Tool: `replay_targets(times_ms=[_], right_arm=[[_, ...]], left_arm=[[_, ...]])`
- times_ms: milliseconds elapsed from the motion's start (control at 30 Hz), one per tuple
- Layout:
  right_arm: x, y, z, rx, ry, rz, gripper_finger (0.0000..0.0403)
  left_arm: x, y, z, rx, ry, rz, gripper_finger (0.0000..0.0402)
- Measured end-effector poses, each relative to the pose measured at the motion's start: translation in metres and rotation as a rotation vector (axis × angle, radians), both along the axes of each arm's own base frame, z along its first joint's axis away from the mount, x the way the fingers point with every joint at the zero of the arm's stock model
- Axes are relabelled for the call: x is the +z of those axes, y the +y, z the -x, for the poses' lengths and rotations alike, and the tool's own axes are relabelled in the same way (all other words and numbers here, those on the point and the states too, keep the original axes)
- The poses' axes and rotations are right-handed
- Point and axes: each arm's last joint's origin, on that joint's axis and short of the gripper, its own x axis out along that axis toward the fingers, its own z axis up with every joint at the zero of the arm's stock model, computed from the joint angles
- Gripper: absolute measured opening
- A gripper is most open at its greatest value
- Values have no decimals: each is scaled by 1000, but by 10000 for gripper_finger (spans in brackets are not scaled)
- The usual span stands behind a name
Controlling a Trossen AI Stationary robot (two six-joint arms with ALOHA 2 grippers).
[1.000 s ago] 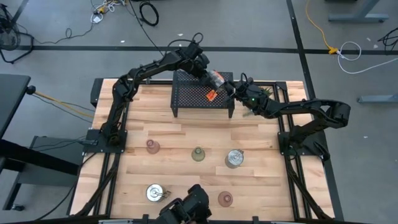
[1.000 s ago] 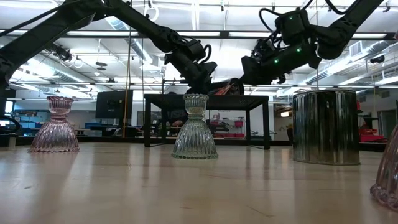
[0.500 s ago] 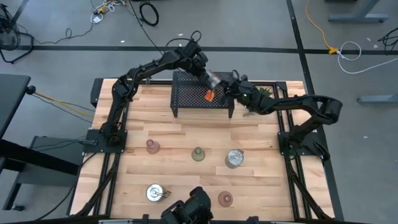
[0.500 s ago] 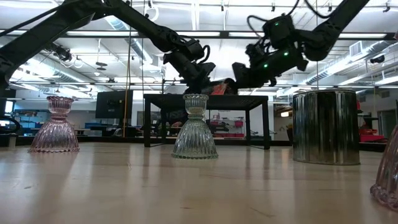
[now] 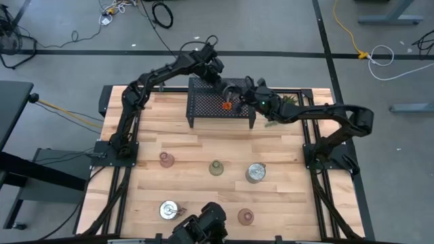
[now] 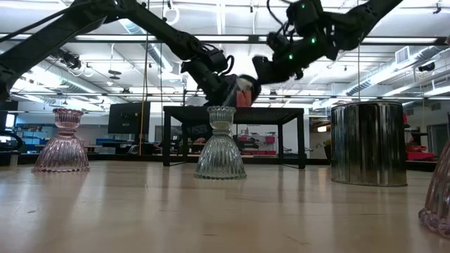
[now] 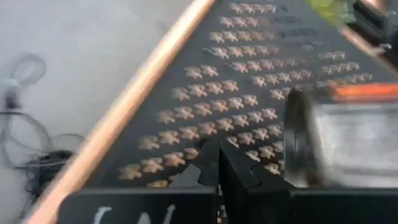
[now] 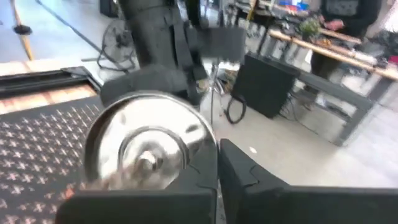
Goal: Pick & Place candle stick holders
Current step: Put the top scented candle on the shelf
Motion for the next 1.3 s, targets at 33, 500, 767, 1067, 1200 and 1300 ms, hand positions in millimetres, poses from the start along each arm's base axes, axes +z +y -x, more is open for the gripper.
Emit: replay_targets(times_ms=[33,500,767,1067,1200,1300], right_arm=[[3,1,0,7,4,0,1],[56,4,-4,43,-8,-67,1],[50,-1,-6,62,-11,-135,1],[47,-9,-5,42,-22,-142,1],[51,-9,-2,-31,-22,-106,1],[55,-8,5,-49,-12,-124,0]], left_arm=[[0,0,0,-8,-8,3,3],[7,3,9,11,20,-20,4],[22,19,39,101,71,-25,7],[34,21,49,120,62,-30,10],[35,18,47,114,63,-34,6],[34,16,46,102,69,-32,5]])
